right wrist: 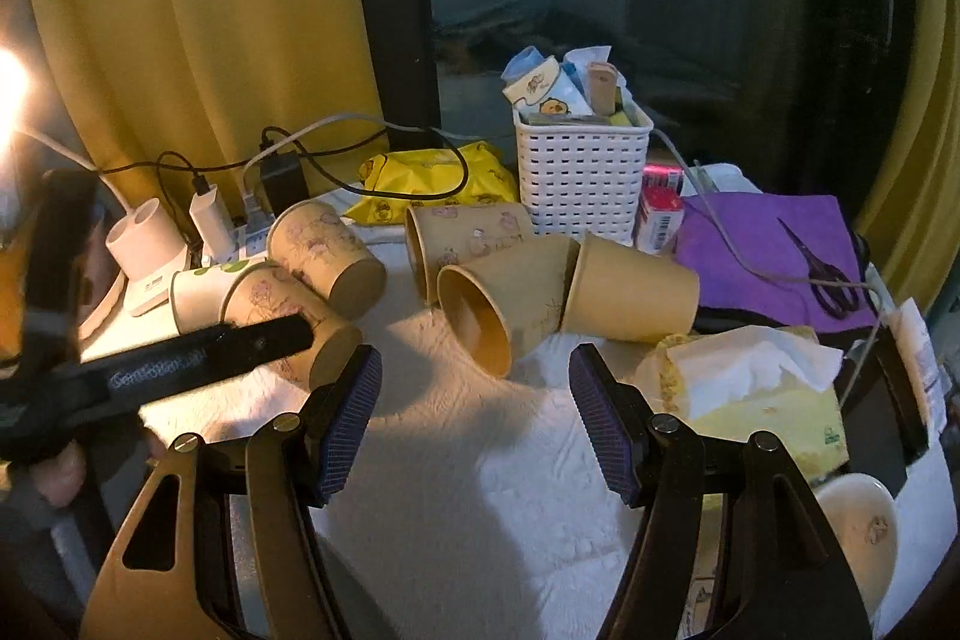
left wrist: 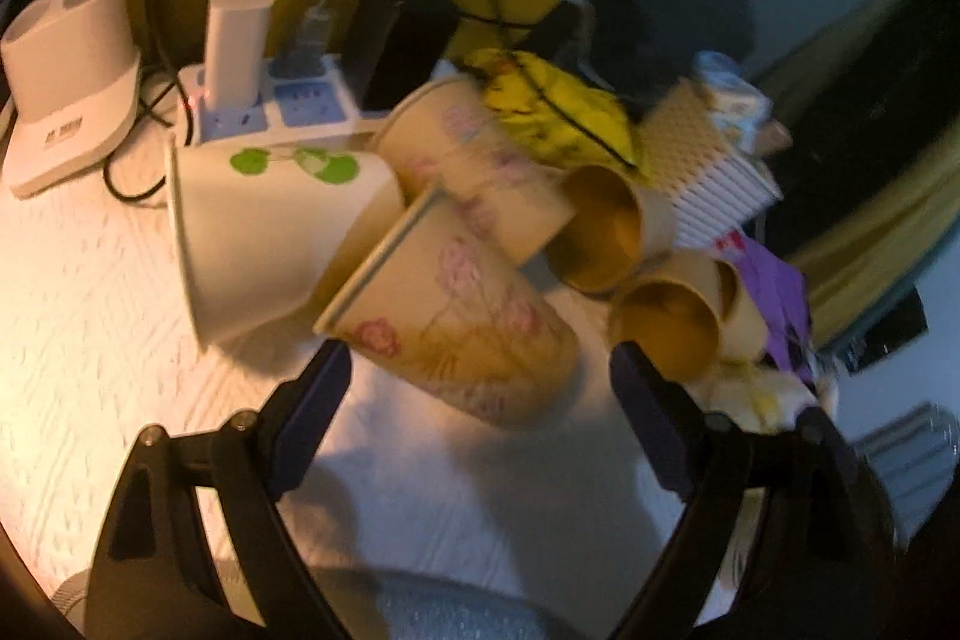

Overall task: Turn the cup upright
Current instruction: 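Move the left tool toward the tipped-over brown paper cups, then close the left gripper on the base of a lying brown paper cup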

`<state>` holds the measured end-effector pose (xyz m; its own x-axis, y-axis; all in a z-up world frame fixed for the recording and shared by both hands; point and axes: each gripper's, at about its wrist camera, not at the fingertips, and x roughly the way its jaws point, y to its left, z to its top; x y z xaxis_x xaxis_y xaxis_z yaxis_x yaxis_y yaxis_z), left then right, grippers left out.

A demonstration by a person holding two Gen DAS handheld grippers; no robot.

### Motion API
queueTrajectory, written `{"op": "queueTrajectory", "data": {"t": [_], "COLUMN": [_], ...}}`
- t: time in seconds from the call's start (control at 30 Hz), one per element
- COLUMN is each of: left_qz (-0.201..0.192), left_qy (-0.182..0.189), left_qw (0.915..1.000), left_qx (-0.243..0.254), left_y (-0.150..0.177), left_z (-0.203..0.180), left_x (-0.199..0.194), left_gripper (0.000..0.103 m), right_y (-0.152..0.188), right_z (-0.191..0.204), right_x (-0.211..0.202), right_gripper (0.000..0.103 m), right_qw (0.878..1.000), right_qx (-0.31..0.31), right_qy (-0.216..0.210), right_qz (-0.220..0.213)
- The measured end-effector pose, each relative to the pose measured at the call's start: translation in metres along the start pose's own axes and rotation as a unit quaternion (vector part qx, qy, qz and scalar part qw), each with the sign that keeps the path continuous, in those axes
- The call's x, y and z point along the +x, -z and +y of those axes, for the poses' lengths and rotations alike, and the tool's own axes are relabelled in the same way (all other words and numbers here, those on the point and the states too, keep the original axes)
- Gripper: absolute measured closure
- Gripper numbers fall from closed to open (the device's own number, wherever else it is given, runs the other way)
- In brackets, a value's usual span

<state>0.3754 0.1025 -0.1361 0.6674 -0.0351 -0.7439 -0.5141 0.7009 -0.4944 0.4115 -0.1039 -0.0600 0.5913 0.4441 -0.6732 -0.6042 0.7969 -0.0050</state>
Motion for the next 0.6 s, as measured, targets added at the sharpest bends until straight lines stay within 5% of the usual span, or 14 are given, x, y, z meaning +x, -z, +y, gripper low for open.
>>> {"op": "queueTrajectory", "data": {"t": [0.3, 0.47, 0.6], "left_qz": [0.02, 0.03, 0.037], "left_qy": [-0.008, 0.013, 0.019], "left_qw": [0.9989, 0.998, 0.9975], "left_qx": [-0.041, -0.053, -0.057], "left_y": [-0.013, -0.018, -0.015], "left_z": [0.007, 0.01, 0.008], "left_x": [0.026, 0.028, 0.028], "left_gripper": [0.015, 0.034, 0.04], "right_y": [0.003, 0.005, 0.005], "right_z": [-0.009, -0.013, -0.012], "right_x": [0.002, -0.001, -0.005], "right_gripper": [0.035, 0.035, 0.035], "right_qw": [1.0, 1.0, 1.0], "right_qx": [0.01, 0.013, 0.012], "right_qy": [-0.016, -0.018, -0.019], "right_qz": [-0.001, -0.001, -0.004]}}
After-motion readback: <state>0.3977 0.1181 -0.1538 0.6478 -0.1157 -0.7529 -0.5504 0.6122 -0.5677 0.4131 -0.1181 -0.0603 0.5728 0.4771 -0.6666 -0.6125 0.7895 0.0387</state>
